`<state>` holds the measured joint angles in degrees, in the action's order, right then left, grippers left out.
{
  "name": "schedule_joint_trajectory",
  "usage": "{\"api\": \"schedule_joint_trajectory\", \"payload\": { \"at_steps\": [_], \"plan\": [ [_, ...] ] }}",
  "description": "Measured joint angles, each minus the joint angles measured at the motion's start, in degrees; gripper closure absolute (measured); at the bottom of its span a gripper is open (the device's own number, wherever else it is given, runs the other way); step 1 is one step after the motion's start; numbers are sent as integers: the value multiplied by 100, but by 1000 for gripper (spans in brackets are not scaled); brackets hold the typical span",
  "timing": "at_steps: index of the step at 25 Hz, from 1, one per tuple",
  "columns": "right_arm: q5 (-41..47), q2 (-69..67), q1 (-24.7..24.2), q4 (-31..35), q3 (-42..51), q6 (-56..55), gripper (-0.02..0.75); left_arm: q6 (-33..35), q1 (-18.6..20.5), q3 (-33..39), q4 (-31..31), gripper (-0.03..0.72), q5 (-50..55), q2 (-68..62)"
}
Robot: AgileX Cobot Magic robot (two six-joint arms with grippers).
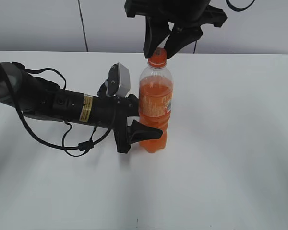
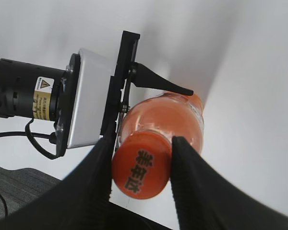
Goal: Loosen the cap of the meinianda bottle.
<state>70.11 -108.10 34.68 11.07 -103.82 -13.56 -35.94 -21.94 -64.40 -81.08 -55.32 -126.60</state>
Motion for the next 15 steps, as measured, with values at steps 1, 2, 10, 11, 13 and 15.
{"api": "schedule_joint_trajectory", "payload": {
  "at_steps": [1, 2, 10, 11, 13, 15],
  "plan": [
    [0, 0, 0, 0, 0, 0, 455, 0, 0, 0, 0, 279, 0, 0],
    [0, 0, 0, 0, 0, 0, 455, 0, 0, 0, 0, 279, 0, 0],
    [-6, 0, 0, 5, 0, 649, 456, 0, 0, 0, 0, 279, 0, 0],
    [-6, 0, 0, 5, 0, 940, 456, 0, 0, 0, 0, 279, 0, 0],
    [-6, 0, 0, 25, 0, 1674, 457, 0, 0, 0, -7, 279, -5, 0],
    [-1, 0, 0, 50, 0, 2461, 456, 0, 0, 0, -12, 279, -12, 0]
  ]
}}
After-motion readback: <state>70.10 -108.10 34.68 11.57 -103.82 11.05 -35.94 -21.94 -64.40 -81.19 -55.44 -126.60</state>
